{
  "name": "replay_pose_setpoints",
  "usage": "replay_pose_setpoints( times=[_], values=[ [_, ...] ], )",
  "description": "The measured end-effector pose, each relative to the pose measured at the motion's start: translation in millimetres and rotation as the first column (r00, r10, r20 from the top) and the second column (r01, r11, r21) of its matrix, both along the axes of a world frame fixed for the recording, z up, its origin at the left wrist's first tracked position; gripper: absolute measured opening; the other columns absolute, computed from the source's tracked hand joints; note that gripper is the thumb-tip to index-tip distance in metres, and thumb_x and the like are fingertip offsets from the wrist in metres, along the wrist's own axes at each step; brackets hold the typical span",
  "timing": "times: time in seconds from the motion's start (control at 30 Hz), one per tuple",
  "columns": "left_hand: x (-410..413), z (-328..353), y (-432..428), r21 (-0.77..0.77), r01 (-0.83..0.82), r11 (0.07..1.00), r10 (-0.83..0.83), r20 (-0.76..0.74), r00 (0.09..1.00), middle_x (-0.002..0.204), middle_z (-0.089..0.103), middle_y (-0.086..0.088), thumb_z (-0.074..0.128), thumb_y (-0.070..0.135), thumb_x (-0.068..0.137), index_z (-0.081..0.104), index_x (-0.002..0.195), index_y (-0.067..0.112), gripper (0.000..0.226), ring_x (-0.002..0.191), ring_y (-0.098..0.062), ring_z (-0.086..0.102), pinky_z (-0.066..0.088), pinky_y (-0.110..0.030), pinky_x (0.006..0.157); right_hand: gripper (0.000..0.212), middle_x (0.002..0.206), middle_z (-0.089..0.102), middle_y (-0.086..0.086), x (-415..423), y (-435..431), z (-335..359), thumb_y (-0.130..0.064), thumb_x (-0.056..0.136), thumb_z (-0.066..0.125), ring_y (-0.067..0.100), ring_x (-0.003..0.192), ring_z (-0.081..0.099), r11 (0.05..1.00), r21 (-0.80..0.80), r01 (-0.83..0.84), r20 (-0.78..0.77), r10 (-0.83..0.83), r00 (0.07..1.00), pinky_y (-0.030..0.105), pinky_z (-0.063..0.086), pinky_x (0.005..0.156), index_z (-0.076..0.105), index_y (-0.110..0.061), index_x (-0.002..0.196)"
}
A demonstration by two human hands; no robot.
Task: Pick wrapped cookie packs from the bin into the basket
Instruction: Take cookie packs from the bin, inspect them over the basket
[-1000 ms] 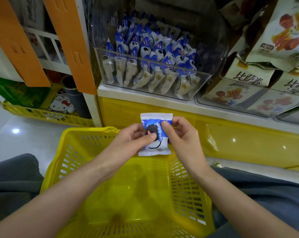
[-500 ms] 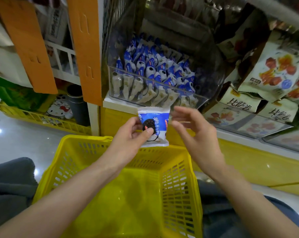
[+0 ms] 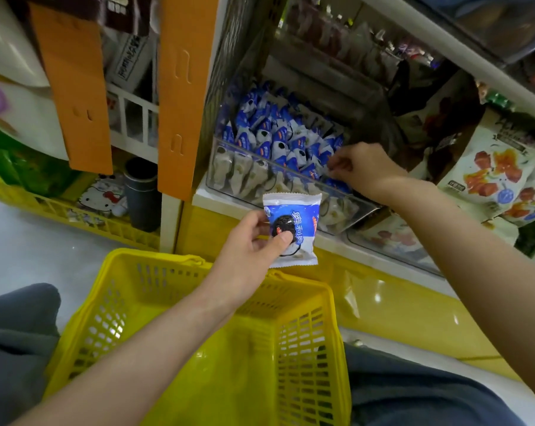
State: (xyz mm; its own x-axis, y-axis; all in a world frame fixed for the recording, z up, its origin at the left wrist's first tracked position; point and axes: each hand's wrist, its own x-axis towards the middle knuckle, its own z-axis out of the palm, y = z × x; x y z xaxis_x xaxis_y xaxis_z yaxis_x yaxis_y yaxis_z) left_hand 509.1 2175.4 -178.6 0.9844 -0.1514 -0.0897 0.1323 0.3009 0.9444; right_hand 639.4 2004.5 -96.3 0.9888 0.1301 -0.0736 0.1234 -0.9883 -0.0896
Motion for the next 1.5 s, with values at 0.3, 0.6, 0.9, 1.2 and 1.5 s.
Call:
replay_pose_setpoints(
  times=[0.3,0.6,0.9,1.2,1.5],
  values=[
    [1,2,2,-0.032,-0.002,0.999,0.001,-0.031,1.0,0.11,0.064,0.003,0.056,0.014,0.09,0.053,0.106,0.027,0.021,0.102,-0.012,0.061,0.048,-0.019,0.086,0.009,0.082,0.059,0.001,0,6,2,-0.011,0.088,0.059,0.01,0.072,0.052,0.999,-0.05,0.022,-0.058,-0.024,0.998,0.025,0.039,0.07,0.063,-0.014,0.08],
    [3,6,4,-0.129,-0.007,0.992,0.003,-0.026,1.0,0.098,0.069,0.007,0.057,0.02,0.087,0.059,0.105,0.019,0.018,0.08,0.009,0.061,0.045,-0.008,0.067,0.012,0.097,0.058,0.007,-53,7,43,-0.012,0.092,0.052,0.022,0.082,0.062,0.963,0.217,-0.157,0.539,0.016,0.842,0.031,0.054,0.078,0.063,-0.009,0.092],
    [-5,12,9,-0.264,0.04,0.964,-0.036,0.018,0.999,0.105,0.069,0.002,0.057,0.033,0.073,0.061,0.104,0.019,0.034,0.1,-0.005,0.062,0.047,-0.016,0.09,0.028,0.084,0.062,0.002,-124,16,12,-0.001,0.087,0.056,0.004,0.071,0.065,0.754,0.621,-0.214,0.251,0.067,0.966,0.01,0.05,0.065,0.057,-0.026,0.077],
    [-8,8,8,-0.265,0.263,0.928,-0.302,-0.118,0.946,0.113,0.067,-0.01,0.058,0.037,0.073,0.056,0.12,0.009,0.055,0.092,-0.016,0.064,0.055,-0.029,0.074,0.021,0.076,0.069,-0.007,-136,18,-11,-0.027,0.092,0.044,-0.003,0.07,0.063,0.511,0.85,0.129,-0.142,-0.014,0.99,0.01,0.049,0.06,0.063,-0.021,0.086],
    [-8,5,4,-0.126,0.235,0.964,-0.252,-0.134,0.959,0.108,0.069,-0.004,0.06,0.039,0.072,0.053,0.116,0.014,0.051,0.092,-0.016,0.066,0.053,-0.035,0.082,0.035,0.093,0.072,0.008,-130,15,3,-0.043,0.073,0.057,0.021,0.085,0.067,0.684,0.728,0.05,-0.092,0.024,0.995,0.034,0.056,0.076,0.068,-0.017,0.094]
  ],
)
